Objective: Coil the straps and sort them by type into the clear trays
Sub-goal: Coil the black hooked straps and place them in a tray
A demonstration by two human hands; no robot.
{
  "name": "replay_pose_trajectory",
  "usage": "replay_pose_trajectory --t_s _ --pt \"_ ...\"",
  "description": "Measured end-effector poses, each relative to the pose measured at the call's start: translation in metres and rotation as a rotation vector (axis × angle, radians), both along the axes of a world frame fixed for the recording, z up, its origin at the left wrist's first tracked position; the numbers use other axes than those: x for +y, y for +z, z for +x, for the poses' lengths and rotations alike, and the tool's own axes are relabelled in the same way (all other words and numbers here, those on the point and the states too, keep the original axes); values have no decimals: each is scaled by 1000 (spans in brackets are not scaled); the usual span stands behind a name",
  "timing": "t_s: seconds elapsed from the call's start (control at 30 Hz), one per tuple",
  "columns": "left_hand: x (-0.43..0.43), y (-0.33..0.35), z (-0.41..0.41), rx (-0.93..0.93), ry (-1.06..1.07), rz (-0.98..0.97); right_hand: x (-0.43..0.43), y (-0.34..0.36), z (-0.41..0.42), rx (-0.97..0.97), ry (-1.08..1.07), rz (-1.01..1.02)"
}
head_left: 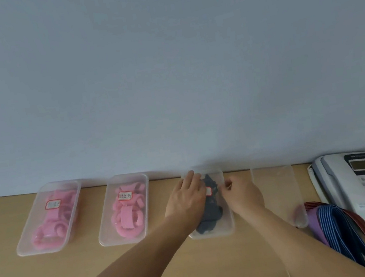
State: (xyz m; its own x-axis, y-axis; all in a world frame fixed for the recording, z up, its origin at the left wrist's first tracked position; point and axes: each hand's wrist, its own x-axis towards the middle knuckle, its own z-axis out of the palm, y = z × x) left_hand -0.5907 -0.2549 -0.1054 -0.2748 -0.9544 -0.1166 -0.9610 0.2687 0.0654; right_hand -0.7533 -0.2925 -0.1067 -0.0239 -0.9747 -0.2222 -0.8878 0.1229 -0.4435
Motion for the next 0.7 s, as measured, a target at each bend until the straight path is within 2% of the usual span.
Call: replay_pose_trajectory --t_s 0.17,0.33,0.7 --pt "9 -11 -23 95 176 20 -2 -1 -1 -23 21 21" --pt "15 -20 -26 94 182 -3 -22 2 -3 -71 57 136" --pt "12 -23 -26 105 176 -27 -53 -5 15 -128 -59 138"
